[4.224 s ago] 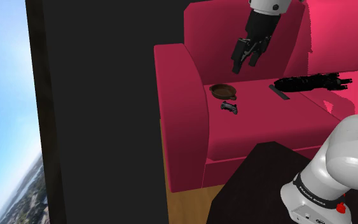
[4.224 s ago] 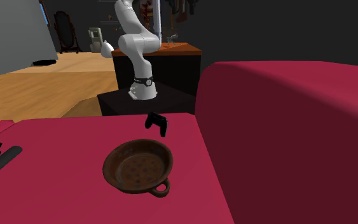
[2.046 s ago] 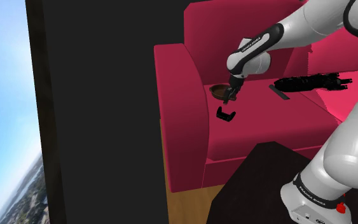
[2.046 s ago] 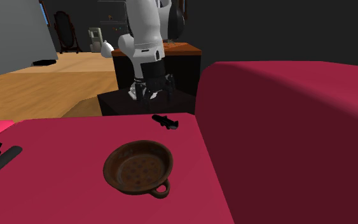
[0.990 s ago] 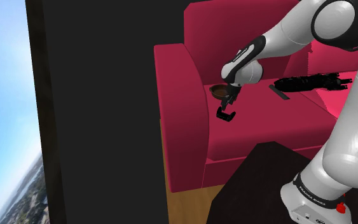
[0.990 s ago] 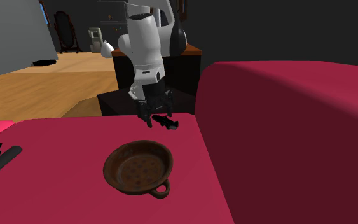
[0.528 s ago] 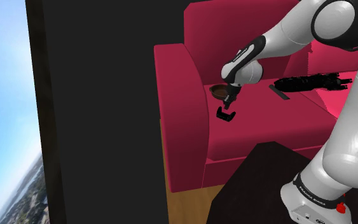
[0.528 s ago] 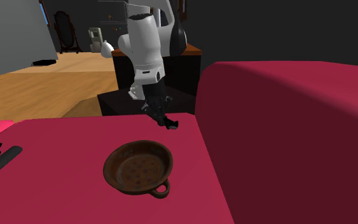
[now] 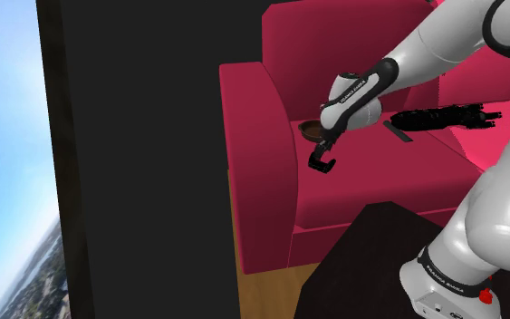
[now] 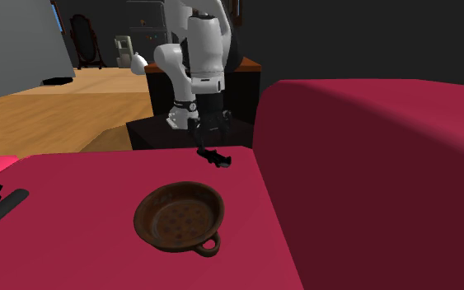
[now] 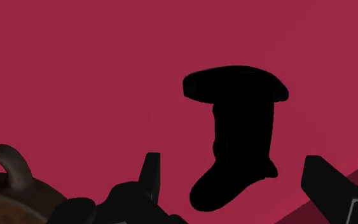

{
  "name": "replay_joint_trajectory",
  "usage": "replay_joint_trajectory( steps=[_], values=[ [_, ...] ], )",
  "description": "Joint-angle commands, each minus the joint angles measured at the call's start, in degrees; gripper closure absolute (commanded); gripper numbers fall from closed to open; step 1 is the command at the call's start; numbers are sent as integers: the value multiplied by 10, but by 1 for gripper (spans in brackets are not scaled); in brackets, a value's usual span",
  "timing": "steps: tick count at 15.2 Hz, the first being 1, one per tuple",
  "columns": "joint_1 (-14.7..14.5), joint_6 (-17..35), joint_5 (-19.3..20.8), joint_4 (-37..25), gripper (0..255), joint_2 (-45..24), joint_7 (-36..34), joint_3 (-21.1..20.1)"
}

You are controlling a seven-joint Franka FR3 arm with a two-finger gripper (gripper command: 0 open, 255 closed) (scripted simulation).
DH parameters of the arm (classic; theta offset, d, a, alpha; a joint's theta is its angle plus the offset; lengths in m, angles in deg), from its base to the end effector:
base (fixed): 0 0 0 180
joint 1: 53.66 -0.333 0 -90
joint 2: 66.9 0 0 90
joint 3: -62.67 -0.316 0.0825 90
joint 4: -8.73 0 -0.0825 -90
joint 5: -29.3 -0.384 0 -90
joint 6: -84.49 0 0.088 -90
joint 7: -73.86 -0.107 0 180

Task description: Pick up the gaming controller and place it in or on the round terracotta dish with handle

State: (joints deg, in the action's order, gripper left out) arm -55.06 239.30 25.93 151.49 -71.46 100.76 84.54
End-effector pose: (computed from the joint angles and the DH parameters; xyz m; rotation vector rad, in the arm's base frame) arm 0.4538 -0.1729 0.2710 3.0781 0.0983 0.1931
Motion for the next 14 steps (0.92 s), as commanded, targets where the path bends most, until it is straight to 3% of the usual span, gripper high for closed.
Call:
replay_joint_trajectory(
  steps=[1,9,14],
  values=[
    [-29,45,143,53,0,38,-130,11],
    [-17,107,85,42,0,-38,-89,-6],
    [-17,107,85,42,0,-38,-89,-6]
  ],
)
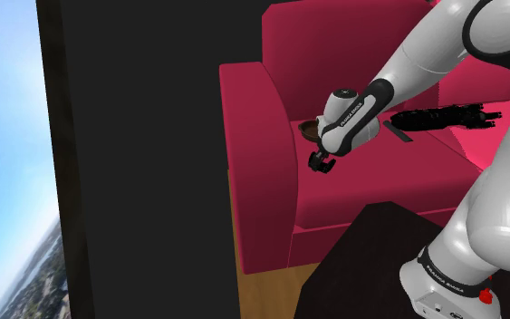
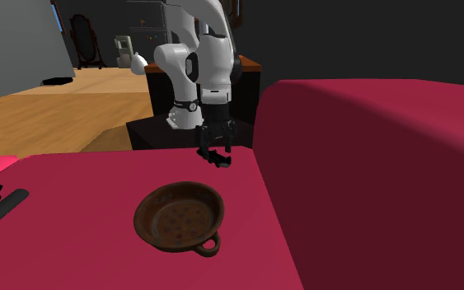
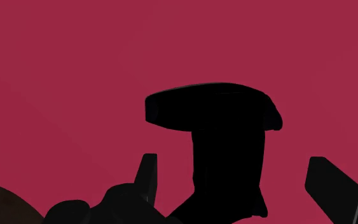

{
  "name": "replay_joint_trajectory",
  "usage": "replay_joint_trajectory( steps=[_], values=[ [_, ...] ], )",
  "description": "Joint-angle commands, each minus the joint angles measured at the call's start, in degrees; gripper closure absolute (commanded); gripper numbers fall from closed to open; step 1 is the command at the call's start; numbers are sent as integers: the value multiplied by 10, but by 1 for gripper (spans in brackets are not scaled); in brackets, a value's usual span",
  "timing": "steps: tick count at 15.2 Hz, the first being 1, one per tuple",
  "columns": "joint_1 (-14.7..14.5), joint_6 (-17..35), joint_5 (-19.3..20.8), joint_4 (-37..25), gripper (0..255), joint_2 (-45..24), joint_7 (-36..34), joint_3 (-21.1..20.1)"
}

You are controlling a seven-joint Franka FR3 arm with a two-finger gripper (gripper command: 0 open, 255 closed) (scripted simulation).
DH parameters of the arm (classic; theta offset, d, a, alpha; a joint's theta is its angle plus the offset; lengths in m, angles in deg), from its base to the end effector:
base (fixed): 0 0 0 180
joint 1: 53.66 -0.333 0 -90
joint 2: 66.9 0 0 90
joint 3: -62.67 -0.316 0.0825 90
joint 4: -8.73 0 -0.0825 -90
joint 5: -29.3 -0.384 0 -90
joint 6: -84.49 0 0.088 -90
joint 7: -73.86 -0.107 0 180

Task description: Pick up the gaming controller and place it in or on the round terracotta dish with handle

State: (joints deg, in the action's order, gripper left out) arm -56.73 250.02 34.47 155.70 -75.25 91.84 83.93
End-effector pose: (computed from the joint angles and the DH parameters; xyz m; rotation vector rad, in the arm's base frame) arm 0.4463 -0.1448 0.2338 2.9937 0.1351 0.2267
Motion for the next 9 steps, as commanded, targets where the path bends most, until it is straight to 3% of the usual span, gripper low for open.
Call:
replay_joint_trajectory(
  steps=[1,2,3,9],
  values=[
    [0,0,0,0,0,0,0,0],
    [0,0,0,0,0,0,0,0],
    [0,0,0,0,255,0,0,0],
    [0,0,0,0,255,-1,0,0]
  ],
)
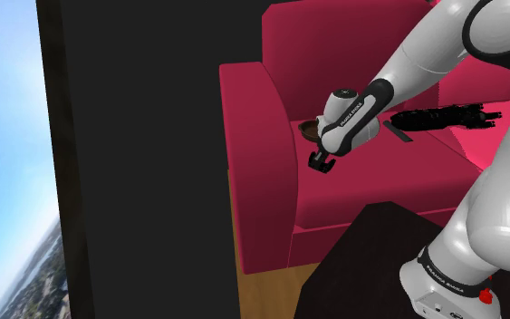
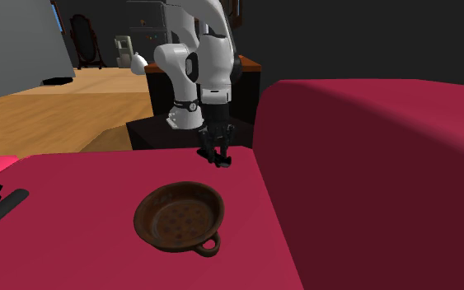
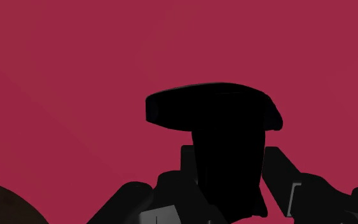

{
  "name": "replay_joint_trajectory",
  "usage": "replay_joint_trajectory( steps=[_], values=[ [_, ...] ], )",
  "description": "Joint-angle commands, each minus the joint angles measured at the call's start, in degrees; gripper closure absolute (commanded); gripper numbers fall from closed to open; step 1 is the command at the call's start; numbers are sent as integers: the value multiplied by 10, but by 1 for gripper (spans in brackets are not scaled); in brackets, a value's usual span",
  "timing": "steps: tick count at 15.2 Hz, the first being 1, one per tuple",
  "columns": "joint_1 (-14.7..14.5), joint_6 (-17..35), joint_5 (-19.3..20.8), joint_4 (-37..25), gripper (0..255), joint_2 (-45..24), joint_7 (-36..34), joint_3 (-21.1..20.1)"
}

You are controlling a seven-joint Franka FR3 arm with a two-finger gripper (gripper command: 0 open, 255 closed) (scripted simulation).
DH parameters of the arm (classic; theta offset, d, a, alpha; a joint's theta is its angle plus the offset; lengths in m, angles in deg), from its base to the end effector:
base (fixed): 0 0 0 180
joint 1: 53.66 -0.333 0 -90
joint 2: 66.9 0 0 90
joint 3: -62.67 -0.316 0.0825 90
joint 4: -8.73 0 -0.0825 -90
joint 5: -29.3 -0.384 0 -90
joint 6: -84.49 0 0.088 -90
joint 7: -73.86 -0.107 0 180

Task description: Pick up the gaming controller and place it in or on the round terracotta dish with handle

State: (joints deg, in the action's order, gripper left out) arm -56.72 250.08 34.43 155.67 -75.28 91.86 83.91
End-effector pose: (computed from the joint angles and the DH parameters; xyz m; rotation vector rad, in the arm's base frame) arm 0.4465 -0.1448 0.2339 2.9934 0.1350 0.2283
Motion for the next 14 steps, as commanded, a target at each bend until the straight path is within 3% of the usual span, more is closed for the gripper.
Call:
replay_joint_trajectory(
  steps=[1,14],
  values=[
    [0,0,0,0,255,0,0,0],
    [-10,-97,59,-7,255,94,-36,16]
  ],
)
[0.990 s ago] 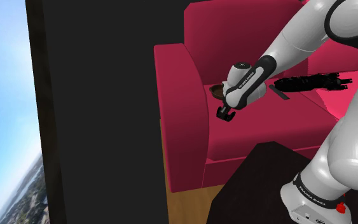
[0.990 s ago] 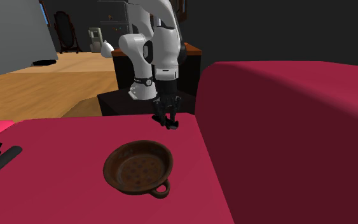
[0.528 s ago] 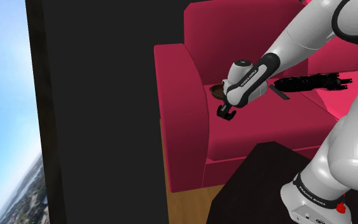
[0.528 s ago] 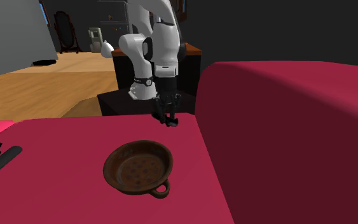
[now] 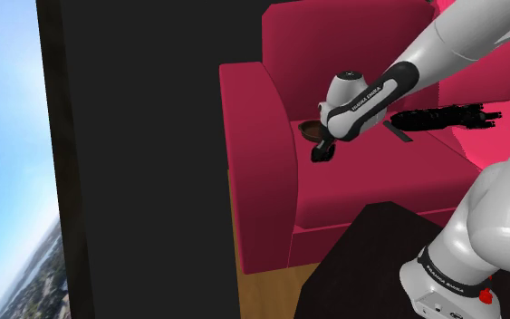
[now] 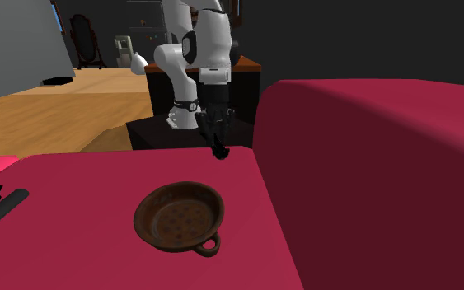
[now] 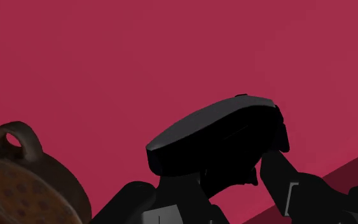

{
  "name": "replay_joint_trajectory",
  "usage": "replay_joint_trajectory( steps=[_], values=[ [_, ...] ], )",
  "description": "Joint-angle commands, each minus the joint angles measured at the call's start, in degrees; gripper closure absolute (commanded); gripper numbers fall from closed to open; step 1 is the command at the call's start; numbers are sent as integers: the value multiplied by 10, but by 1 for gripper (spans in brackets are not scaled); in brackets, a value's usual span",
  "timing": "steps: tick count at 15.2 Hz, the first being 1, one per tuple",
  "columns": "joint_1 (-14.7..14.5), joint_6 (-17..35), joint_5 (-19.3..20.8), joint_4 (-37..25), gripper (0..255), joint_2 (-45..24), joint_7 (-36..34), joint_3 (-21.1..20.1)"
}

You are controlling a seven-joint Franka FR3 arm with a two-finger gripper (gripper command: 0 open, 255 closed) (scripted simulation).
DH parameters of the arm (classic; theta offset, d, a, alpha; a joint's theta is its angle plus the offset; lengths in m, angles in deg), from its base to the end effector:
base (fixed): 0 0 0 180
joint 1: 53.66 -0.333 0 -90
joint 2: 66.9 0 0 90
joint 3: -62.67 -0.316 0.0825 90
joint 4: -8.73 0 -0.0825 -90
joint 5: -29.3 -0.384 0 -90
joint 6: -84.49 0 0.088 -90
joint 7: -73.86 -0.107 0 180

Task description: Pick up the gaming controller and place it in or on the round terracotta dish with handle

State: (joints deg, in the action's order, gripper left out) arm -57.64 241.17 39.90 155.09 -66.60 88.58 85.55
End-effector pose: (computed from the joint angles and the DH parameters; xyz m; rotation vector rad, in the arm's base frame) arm 0.4464 -0.1452 0.2874 2.9938 0.1349 0.2277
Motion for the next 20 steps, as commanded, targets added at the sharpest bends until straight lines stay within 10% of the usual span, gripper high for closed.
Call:
replay_joint_trajectory(
  steps=[1,13,20],
  values=[
    [0,-17,7,-2,255,15,-5,0],
    [3,-117,29,-28,255,92,-15,-8],
    [15,-134,-79,-174,255,-38,120,33]
  ],
)
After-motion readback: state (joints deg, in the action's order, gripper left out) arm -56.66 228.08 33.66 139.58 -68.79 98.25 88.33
